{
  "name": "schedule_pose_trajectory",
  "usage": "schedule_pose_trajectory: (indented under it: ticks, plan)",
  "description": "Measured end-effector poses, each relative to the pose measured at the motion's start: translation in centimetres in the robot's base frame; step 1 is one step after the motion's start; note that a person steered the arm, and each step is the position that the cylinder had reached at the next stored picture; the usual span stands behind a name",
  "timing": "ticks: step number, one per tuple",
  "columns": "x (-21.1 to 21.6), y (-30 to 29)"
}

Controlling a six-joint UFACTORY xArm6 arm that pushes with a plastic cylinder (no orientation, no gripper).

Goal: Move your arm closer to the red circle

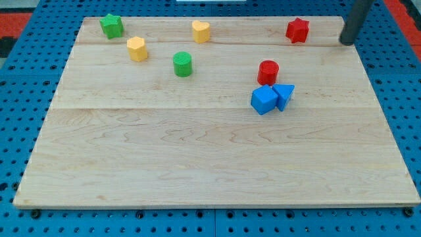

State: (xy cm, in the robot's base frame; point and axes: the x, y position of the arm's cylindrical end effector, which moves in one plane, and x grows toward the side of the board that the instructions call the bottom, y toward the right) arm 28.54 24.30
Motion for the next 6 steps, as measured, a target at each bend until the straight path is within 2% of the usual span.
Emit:
schedule_pose_trajectory:
  ticks: [1, 4, 5, 6]
  plan:
    - [1.6, -7.4]
    - [1.6, -6.9]
    - [1.7, -11.1]
    - [1.4, -18.7]
